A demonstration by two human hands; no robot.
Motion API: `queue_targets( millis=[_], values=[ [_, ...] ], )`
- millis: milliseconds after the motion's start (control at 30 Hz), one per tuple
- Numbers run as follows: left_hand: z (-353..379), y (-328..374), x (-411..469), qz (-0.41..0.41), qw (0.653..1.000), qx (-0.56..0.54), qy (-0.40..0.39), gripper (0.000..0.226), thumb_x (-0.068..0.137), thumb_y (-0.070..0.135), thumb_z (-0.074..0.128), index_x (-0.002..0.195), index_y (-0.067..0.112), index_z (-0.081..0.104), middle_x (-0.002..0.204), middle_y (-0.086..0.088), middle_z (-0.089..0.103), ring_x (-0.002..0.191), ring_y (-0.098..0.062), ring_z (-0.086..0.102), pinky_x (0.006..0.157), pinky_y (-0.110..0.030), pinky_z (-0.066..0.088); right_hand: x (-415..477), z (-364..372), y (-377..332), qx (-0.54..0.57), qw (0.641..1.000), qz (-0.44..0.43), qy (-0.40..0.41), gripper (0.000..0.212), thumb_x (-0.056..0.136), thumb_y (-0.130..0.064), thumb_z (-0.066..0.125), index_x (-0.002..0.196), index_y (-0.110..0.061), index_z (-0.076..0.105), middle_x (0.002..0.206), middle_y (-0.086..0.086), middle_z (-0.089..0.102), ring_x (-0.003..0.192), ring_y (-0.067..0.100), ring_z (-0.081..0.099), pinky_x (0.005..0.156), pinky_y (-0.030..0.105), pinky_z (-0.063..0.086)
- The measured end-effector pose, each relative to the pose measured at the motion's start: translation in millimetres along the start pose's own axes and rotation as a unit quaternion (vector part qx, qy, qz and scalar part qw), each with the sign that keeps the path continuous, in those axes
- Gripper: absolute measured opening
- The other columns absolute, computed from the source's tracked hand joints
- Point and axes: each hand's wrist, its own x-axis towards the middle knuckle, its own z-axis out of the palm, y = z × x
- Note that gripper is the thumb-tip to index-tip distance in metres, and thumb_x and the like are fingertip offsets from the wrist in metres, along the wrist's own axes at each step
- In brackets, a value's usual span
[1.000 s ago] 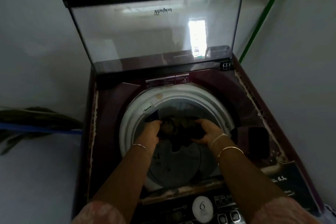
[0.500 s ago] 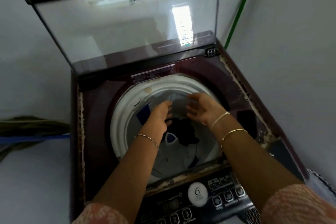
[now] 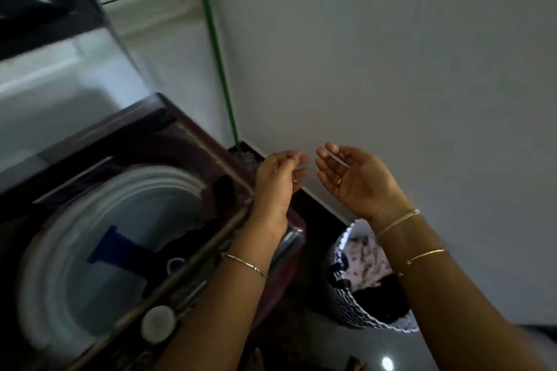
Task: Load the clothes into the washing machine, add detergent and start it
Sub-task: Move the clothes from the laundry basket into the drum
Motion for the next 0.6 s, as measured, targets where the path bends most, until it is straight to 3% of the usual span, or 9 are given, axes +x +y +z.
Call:
queue_targets(
  millis=[100, 300, 500, 600],
  values=[
    [61.2, -31.8, -6.4, -0.009, 0.999, 0.026, -0.034, 0.015, 0.094, 0.013, 0.052, 0.087, 0.021, 0.062, 0.092, 0.002, 0.071, 0.081, -0.011, 0.063, 0.072, -0.024, 0.047, -16.6, -78.1, -21.5, 0.006, 0.998, -0.011, 0.054, 0.020, 0.094, -0.021, 0.042, 0.091, -0.018, 0.061, 0.096, 0.001, 0.067, 0.087, 0.014, 0.063, 0.083, 0.026, 0.047],
    [153.3, -126.2, -4.4, -0.103, 0.992, 0.067, -0.038, 0.015, 0.094, 0.009, 0.052, 0.086, 0.018, 0.062, 0.101, -0.005, 0.066, 0.078, -0.013, 0.061, 0.069, -0.026, 0.046, -24.4, -224.9, -31.7, 0.018, 0.986, 0.042, 0.159, 0.020, 0.092, -0.020, 0.044, 0.084, -0.017, 0.062, 0.090, 0.001, 0.066, 0.081, 0.014, 0.061, 0.070, 0.024, 0.046],
    [184.0, -201.3, 11.5, -0.154, 0.979, 0.132, -0.012, 0.018, 0.095, 0.006, 0.051, 0.082, 0.015, 0.061, 0.099, -0.011, 0.064, 0.069, -0.012, 0.058, 0.058, -0.021, 0.045, -11.1, -314.1, -19.9, 0.007, 0.974, 0.072, 0.215, 0.016, 0.091, -0.019, 0.048, 0.085, -0.017, 0.063, 0.084, 0.000, 0.069, 0.076, 0.013, 0.061, 0.067, 0.024, 0.046],
    [184.2, -233.3, 25.8, -0.179, 0.970, 0.165, 0.005, 0.016, 0.094, 0.007, 0.054, 0.081, 0.014, 0.061, 0.096, -0.012, 0.064, 0.068, -0.013, 0.058, 0.061, -0.024, 0.045, 2.0, -350.3, -0.4, 0.003, 0.961, 0.099, 0.258, 0.013, 0.089, -0.017, 0.051, 0.084, -0.014, 0.063, 0.071, 0.000, 0.067, 0.072, 0.015, 0.058, 0.067, 0.026, 0.047]
  ],
)
